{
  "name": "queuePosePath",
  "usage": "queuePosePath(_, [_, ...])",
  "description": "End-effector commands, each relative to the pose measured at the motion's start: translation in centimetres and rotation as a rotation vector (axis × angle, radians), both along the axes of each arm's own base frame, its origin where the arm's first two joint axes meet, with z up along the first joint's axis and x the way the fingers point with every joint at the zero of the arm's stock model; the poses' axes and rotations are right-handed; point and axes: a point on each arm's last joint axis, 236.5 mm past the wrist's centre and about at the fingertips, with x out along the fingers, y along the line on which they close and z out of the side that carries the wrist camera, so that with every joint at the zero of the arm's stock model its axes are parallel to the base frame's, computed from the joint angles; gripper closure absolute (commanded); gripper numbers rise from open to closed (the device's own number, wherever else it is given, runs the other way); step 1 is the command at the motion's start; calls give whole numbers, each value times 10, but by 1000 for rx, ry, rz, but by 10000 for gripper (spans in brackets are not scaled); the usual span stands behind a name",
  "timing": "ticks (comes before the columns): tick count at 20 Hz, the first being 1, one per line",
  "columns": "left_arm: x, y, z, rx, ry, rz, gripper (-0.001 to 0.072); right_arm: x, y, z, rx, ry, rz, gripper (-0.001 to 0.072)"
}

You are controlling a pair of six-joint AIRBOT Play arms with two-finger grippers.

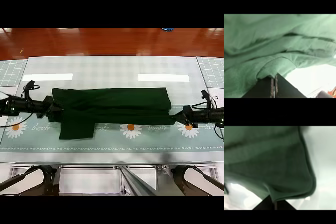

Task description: Fold the shirts.

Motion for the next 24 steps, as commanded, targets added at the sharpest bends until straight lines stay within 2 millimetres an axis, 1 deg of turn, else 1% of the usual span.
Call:
queuePosePath(1, [28, -2, 2, -12, -10, -8, 688, 31, 4, 5, 29, -72, -2, 683])
queuePosePath(2, [33, -1, -2, -18, 4, -2, 688, 39, 9, 4, 23, -79, 30, 683])
queuePosePath(4, [44, 2, -7, -22, 19, 5, 688, 62, 14, 5, -2, -103, 73, 683])
queuePosePath(5, [50, 4, -9, -23, 24, 12, 688, 74, 12, 4, -24, -103, 81, 683])
queuePosePath(7, [62, 7, -8, -26, 26, 20, 688, 90, 6, 1, -62, -79, 95, 683])
queuePosePath(12, [96, 16, 0, -22, -4, 30, 688, 133, -12, 14, -94, -126, 70, 683])
queuePosePath(14, [108, 18, -1, -21, -8, 34, 688, 145, -12, 15, -76, -137, 56, 683])
queuePosePath(15, [113, 18, -3, -22, -6, 37, 688, 149, -14, 12, -74, -137, 49, 683])
queuePosePath(21, [139, 15, -27, -9, -10, 47, 688, 164, -13, -14, -38, -141, 19, 683])
queuePosePath(24, [153, 18, -31, -2, -30, 65, 688, 167, -11, -25, -10, -130, 7, 683])
